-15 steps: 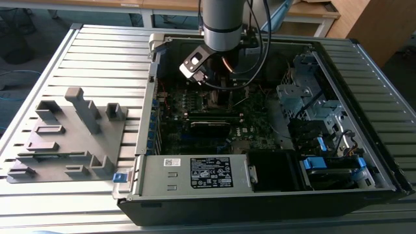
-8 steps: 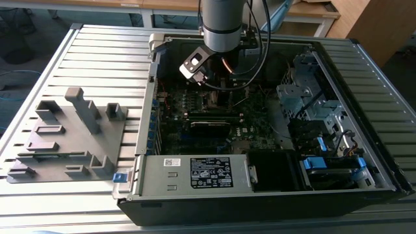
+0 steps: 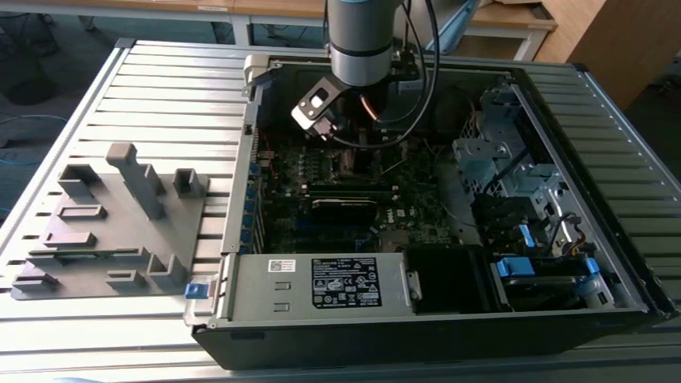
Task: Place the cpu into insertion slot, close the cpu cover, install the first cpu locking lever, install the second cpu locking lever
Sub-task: 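Place the cpu into insertion slot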
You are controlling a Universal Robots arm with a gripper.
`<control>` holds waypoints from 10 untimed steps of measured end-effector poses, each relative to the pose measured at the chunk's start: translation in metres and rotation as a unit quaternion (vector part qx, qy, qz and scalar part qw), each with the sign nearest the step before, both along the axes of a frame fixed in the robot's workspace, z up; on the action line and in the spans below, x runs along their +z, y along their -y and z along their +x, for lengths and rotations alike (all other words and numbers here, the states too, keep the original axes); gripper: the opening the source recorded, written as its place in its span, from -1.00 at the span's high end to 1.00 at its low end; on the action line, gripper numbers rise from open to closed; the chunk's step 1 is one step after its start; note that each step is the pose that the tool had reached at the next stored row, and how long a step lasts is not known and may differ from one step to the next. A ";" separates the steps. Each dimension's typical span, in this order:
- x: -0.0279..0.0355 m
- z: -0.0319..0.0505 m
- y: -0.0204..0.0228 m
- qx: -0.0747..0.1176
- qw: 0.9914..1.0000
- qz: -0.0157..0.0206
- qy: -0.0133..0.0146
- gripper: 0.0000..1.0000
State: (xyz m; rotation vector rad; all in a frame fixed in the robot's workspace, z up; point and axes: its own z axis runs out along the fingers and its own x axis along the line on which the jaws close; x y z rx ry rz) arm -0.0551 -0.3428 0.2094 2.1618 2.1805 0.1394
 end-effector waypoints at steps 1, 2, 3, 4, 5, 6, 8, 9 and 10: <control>-0.0010 0.0000 -0.0001 0.000 1.000 0.000 0.000 -0.08; -0.0017 -0.0001 -0.0001 0.000 1.000 0.000 0.000 -0.08; -0.0022 -0.0002 -0.0001 -0.001 1.000 0.000 0.000 -0.08; -0.0023 -0.0002 -0.0001 -0.001 1.000 0.000 0.000 -0.08; -0.0023 -0.0002 -0.0001 -0.001 1.000 0.000 0.000 -0.08; -0.0024 -0.0002 -0.0001 -0.001 1.000 0.000 0.000 -0.08; -0.0030 -0.0010 -0.0003 -0.001 1.000 0.000 0.000 -0.08; -0.0033 -0.0015 -0.0004 -0.001 1.000 0.000 0.000 -0.08; -0.0038 -0.0018 -0.0004 -0.001 1.000 0.000 0.000 -0.08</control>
